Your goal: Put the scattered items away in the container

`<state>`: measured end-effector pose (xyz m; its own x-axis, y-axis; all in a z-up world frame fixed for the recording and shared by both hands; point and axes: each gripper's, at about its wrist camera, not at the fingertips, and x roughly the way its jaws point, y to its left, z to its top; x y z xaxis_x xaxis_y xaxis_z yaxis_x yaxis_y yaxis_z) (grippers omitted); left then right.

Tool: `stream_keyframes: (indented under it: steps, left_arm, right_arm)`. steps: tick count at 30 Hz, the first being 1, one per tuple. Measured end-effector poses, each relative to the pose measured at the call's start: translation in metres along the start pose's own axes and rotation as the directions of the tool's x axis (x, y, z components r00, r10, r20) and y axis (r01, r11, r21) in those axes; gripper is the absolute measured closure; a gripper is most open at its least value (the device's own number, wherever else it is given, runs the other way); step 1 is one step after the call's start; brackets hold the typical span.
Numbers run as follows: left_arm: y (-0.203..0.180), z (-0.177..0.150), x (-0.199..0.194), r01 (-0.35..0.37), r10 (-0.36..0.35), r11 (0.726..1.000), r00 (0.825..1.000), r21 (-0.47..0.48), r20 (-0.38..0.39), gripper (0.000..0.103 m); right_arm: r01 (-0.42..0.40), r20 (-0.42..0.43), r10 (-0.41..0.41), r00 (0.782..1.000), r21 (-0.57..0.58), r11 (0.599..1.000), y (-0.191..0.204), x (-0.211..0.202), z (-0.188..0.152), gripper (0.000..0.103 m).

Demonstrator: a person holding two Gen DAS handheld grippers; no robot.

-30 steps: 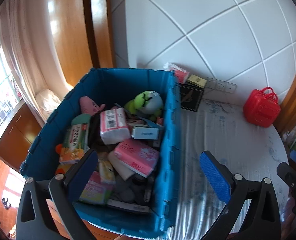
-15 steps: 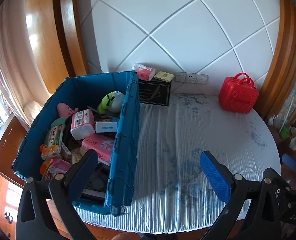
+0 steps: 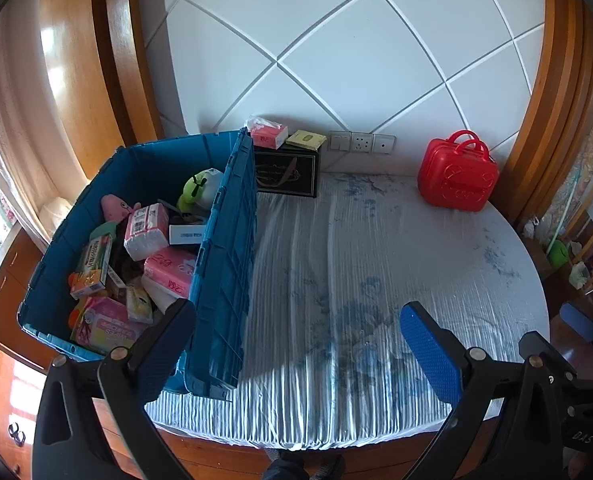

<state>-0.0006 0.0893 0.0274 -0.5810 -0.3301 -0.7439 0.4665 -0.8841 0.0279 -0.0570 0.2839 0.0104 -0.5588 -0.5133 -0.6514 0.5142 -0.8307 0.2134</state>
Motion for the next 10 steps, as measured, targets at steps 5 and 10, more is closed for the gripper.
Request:
stream_keyframes:
  steps: [5,10]
  left_arm:
    - [-0.006,-0.0033,-0.0062,-0.03,0.029,0.999,0.999,0.027,0.021,0.0]
    - [-0.0056,-0.002,-0.0104,-0.041,0.04,0.999,0.998,0.023,0.042,0.0]
  right_arm:
    - [-0.004,0.003,0.004,1.0,-0.009,1.0,0.0013,-0.0019,-0.0008,0.0]
    - [-0.01,0.002,0.01,1.0,-0.018,1.0,0.0045,-0.0007,-0.0006,0.0]
